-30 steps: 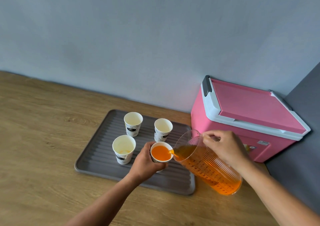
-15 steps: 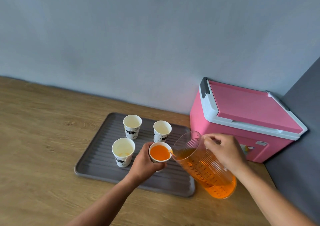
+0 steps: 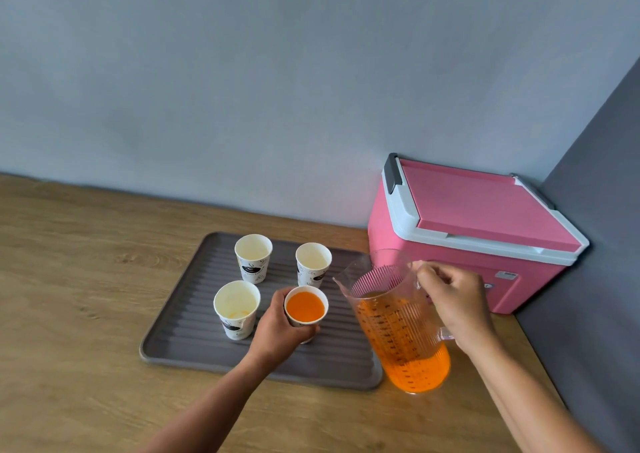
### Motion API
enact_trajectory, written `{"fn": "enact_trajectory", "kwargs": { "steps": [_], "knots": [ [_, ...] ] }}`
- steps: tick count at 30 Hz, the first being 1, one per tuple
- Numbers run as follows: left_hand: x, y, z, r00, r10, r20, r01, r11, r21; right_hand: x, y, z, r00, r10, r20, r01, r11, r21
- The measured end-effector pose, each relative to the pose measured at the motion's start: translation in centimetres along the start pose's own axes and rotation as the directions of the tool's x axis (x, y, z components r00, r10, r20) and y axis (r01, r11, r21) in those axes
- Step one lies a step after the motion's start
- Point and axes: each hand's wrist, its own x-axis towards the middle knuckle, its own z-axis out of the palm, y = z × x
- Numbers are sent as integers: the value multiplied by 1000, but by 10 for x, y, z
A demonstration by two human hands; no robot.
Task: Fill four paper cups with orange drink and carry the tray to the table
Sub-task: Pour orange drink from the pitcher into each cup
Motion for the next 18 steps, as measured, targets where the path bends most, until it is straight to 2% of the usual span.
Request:
{"fn": "enact_trajectory", "kwargs": {
  "steps": [8, 13, 18],
  "knots": [
    [-6, 4, -4, 1000, 12, -23, -13, 1000, -12, -2, -11, 0, 1000, -21, 15, 20, 999, 45],
    [-24, 32, -23, 980, 152, -126, -143, 987, 78, 0, -20, 4, 999, -46, -4, 46, 997, 68],
    [-36, 42, -53, 909, 318, -268, -280, 944, 172, 3, -29, 15, 997, -68, 42, 65, 995, 75]
  ]
}}
